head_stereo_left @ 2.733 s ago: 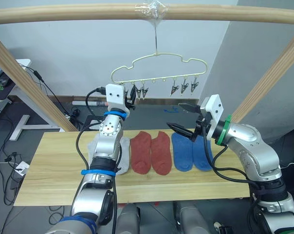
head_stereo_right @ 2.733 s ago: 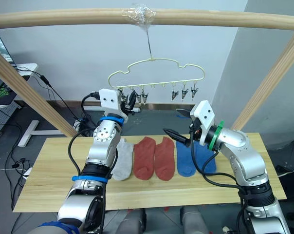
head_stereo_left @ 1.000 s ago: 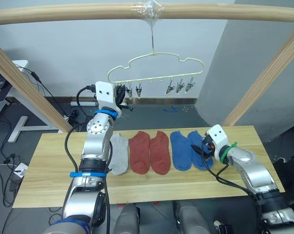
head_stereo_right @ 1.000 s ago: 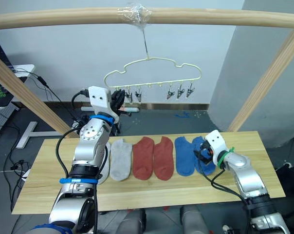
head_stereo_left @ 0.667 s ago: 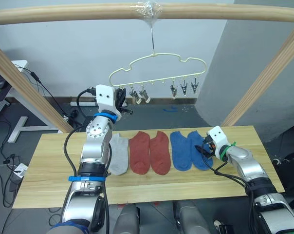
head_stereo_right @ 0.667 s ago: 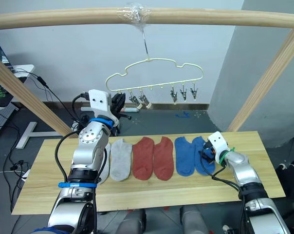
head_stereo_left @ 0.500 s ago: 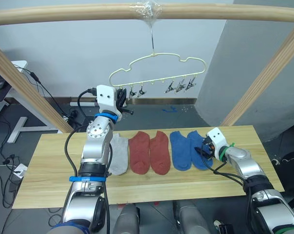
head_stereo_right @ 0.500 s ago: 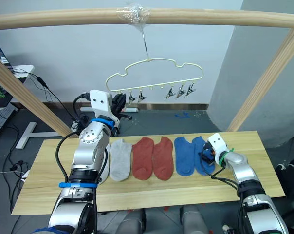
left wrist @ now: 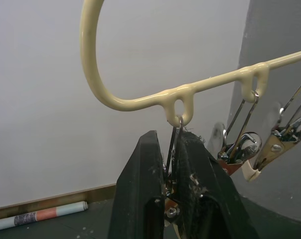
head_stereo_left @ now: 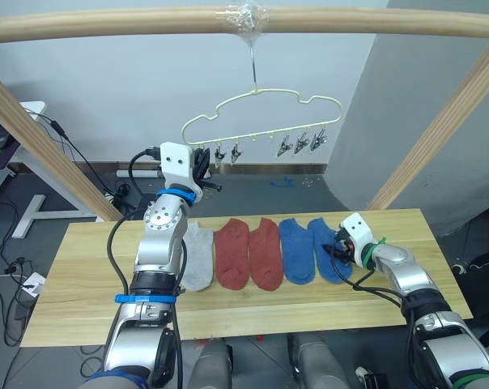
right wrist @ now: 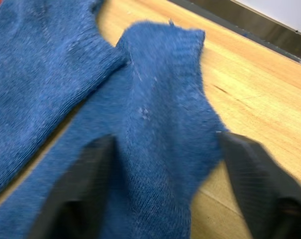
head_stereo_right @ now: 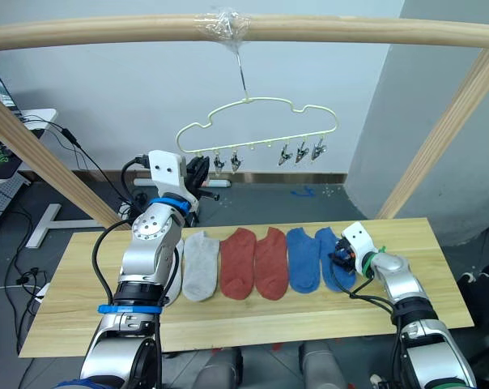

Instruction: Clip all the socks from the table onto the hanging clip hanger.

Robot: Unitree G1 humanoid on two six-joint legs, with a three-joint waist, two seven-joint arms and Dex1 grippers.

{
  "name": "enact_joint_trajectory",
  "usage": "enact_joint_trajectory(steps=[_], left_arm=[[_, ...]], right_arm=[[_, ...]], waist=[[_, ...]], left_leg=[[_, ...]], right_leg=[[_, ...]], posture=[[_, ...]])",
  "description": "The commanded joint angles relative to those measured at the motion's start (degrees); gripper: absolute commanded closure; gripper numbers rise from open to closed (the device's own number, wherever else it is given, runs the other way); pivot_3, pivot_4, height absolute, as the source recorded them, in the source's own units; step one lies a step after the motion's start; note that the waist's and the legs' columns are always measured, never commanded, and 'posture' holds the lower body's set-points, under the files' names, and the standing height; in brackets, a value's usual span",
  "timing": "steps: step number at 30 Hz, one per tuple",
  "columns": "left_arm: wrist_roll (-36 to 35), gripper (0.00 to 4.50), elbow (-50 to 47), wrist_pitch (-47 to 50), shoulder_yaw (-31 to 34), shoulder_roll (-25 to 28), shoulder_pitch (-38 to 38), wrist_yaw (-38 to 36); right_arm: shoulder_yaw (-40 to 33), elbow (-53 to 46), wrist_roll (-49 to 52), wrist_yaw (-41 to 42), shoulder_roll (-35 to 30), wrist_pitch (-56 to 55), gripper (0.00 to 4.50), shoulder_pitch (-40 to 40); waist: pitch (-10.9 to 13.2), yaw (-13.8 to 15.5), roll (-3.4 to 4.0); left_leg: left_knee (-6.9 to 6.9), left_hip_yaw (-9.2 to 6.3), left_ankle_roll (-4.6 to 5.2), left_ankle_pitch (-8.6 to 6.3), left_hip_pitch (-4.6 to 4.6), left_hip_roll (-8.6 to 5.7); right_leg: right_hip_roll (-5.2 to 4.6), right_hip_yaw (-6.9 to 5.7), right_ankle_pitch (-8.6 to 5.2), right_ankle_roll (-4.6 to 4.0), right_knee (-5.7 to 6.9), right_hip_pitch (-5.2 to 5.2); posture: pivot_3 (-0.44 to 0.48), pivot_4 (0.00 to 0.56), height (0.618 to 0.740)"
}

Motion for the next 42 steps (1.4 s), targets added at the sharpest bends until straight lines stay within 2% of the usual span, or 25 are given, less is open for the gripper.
enact_joint_trajectory(steps=[1, 6, 7, 13, 15, 16, 19, 23, 27, 29, 36, 42], left_arm=[[-0.06, 4.42, -2.2, -0.11, 0.12, 0.39, -0.26, 0.03], [-0.49, 4.42, -2.36, 0.23, 0.35, 0.68, -0.01, -0.64], [-1.24, 4.42, -2.58, 1.01, 0.69, 0.67, 0.08, -1.06], [-7.03, 4.42, -4.06, 8.5, 2.59, 1.27, 0.07, -4.08], [-12.93, 4.42, -4.89, 15.6, 5.13, 0.47, -0.76, -4.54], [-17.91, 4.42, -5.61, 22.06, 7.06, 0.22, -1.21, -4.92], [-30.81, 4.42, -7.78, 37.67, 12.54, 0.51, -2.31, -4.96], [-37.83, 4.42, -9.74, 46.45, 15.77, 1.36, -3.27, -2.89], [-49.65, 4.42, -11.69, 55.71, 21.0, -0.65, -5.06, 2.15], [-52.3, 4.42, -11.86, 57.14, 22.34, -1.51, -5.5, 4.3], [-60.62, 4.42, -12.94, 59.58, 23.71, -3.53, -5.45, 9.11], [-65.02, 4.42, -14.62, 61.89, 22.98, -2.17, -3.19, 10.1]], right_arm=[[0.54, 0.48, -1.18, 1.0, -1.0, 1.3, 2.64, 2.35], [-1.95, -2.71, 1.11, 2.27, -2.15, 3.13, 4.37, 4.88], [-2.36, -4.22, 1.4, 2.65, -2.78, 3.07, 4.44, 5.86], [-4.11, -17.26, 4.62, 6.99, -6.02, 5.41, 4.44, 11.8], [-4.98, -26.13, 8.67, 9.44, -6.43, 10.88, 4.44, 14.01], [-4.89, -33.47, 12.09, 10.79, -6.5, 15.76, 4.44, 15.26], [-5.47, -50.63, 21.91, 8.0, -2.41, 30.24, 4.44, 15.92], [-3.64, -58.7, 25.62, 3.25, 2.12, 38.67, 4.44, 14.76], [0.96, -61.42, 26.78, -2.77, 10.71, 42.45, 4.44, 11.8], [2.17, -60.28, 26.07, -4.5, 13.02, 42.52, 4.44, 10.75], [3.37, -59.36, 27.13, -6.49, 15.7, 42.53, 4.44, 7.92], [1.91, -60.88, 28.9, -6.62, 14.51, 43.62, 4.44, 6.86]], waist=[[0.0, 0.0, 0.0], [0.0, 0.09, 0.0], [0.0, 0.13, 0.0], [0.0, 0.21, 0.0], [0.0, -0.17, 0.01], [0.02, -0.29, 0.02], [0.04, -0.99, 0.06], [0.03, -0.94, 0.05], [0.04, -0.65, 0.03], [0.04, -0.28, 0.03], [0.05, 0.69, 0.01], [0.05, 0.78, 0.02]], left_leg=[[0.0, 0.0, 0.0, 0.0, 0.0, 0.0], [0.01, -0.01, 0.0, 0.0, 0.01, 0.0], [0.01, -0.01, 0.0, 0.0, 0.0, 0.0], [0.01, 0.01, 0.0, -0.01, -0.02, -0.01], [0.02, 0.02, 0.0, 0.0, 0.0, 0.0], [0.02, 0.02, 0.0, 0.0, 0.02, 0.02], [0.03, -0.01, 0.01, 0.0, 0.04, 0.06], [0.04, -0.05, 0.02, 0.01, 0.07, 0.06], [0.03, -0.05, 0.01, 0.0, 0.0, 0.06], [0.02, -0.1, 0.01, 0.0, -0.08, 0.06], [0.04, -0.11, -0.02, 0.0, -0.23, 0.01], [0.04, -0.13, -0.03, 0.0, -0.27, 0.02]], right_leg=[[0.0, 0.0, 0.0, 0.0, 0.0, 0.0], [0.0, 0.0, 0.0, 0.0, 0.0, 0.01], [0.0, 0.0, 0.0, 0.01, 0.0, 0.01], [0.0, 0.02, 0.0, 0.01, -0.01, 0.0], [0.0, 0.04, 0.0, 0.02, 0.04, -0.02], [0.01, 0.04, 0.0, 0.02, 0.07, -0.02], [0.07, 0.03, -0.01, 0.02, 0.16, -0.04], [0.09, 0.01, -0.01, 0.03, 0.16, 0.0], [0.07, 0.01, -0.01, 0.01, 0.09, -0.06], [0.07, -0.03, -0.01, 0.01, 0.09, -0.13], [0.01, -0.06, -0.01, 0.0, -0.02, -0.17], [0.02, -0.08, 0.0, 0.0, -0.01, -0.23]], posture=[[0.028, 0.22, 0.74], [0.03, 0.222, 0.74], [0.03, 0.222, 0.74], [0.03, 0.222, 0.74], [0.03, 0.222, 0.74], [0.04, 0.229, 0.74], [0.033, 0.231, 0.74], [0.033, 0.231, 0.74], [0.025, 0.231, 0.74], [0.025, 0.231, 0.74], [0.024, 0.22, 0.74], [0.012, 0.216, 0.74]])
